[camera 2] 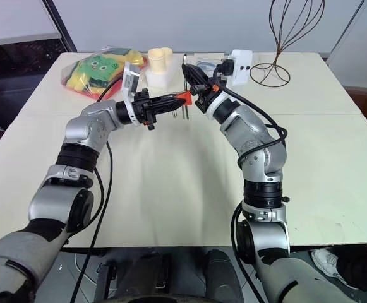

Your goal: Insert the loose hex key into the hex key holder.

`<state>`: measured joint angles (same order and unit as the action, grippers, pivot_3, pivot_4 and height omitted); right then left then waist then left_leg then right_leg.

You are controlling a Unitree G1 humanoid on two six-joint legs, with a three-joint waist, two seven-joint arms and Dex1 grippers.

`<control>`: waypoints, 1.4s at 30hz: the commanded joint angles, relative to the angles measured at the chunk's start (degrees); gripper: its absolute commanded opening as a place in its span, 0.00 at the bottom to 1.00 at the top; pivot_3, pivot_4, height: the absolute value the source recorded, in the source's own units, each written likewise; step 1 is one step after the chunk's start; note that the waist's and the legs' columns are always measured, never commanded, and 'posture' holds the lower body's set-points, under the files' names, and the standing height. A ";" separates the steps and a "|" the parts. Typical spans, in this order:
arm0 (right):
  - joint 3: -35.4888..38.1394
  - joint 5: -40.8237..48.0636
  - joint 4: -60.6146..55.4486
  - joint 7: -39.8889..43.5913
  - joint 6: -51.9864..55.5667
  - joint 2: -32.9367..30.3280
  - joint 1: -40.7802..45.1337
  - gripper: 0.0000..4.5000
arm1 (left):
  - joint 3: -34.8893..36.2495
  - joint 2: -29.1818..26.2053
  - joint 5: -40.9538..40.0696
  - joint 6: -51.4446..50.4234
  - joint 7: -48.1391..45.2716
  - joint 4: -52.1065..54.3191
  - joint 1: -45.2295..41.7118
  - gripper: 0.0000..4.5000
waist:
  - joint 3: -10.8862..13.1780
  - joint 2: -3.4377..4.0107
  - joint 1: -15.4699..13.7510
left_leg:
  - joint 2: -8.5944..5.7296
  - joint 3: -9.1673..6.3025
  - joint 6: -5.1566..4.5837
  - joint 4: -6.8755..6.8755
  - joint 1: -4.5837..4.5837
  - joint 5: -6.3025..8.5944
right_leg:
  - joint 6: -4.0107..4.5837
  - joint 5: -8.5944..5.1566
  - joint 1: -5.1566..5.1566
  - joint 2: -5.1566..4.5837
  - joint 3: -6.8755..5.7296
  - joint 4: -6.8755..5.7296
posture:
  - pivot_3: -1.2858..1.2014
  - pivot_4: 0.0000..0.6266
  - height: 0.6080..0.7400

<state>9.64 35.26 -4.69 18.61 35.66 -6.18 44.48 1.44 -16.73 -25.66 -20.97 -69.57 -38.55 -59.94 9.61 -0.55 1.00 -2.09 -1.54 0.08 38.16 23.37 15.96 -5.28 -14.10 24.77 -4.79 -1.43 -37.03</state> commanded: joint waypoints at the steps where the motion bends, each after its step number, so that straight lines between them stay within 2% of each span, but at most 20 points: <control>1: 0.34 0.65 -1.09 0.52 -1.52 -0.28 0.34 0.01 | 1.82 -0.23 -1.12 -0.03 0.05 2.59 -1.42 0.00 | 0.00 0.00 -0.01 | 0.00 0.00 0.00 0.00 0.00 0.00 | 0.00 0.00 0.00 0.00 0.00 0.00 | 0.52 0.24 1.00; 29: -3.82 -0.60 -0.49 5.60 -2.94 -2.65 -1.82 0.01 | 2.43 -0.15 -0.78 0.12 1.27 2.92 -1.23 0.00 | 0.00 0.00 0.00 | 0.00 0.00 0.00 0.01 0.00 0.00 | 0.00 0.00 0.00 0.00 0.00 -0.02 | 0.52 0.24 1.00; 41: -3.03 -0.14 -0.15 5.59 -2.54 -3.33 -1.88 0.01 | 2.48 -0.19 -0.55 0.48 1.42 2.95 -0.99 0.00 | 0.00 0.00 -0.02 | 0.00 0.00 0.00 0.02 0.00 0.00 | 0.00 0.00 0.00 0.00 0.00 -0.02 | 0.52 0.24 1.00; 42: -3.01 -0.14 -0.16 5.54 -2.58 -3.33 -1.90 0.08 | 2.49 -0.19 -0.55 0.49 1.43 2.97 -0.95 0.00 | 0.00 0.00 -0.03 | 0.00 0.00 0.00 0.02 0.00 0.00 | 0.00 0.00 0.00 0.00 0.00 -0.02 | 0.52 0.24 1.00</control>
<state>7.17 34.53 -3.30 23.68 32.33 -9.36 43.12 2.03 -16.75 -25.30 -22.02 -68.42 -38.00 -59.85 9.61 -0.55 0.97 -2.09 -1.54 0.09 38.18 23.37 15.95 -5.28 -14.10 24.77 -4.79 -1.43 -37.06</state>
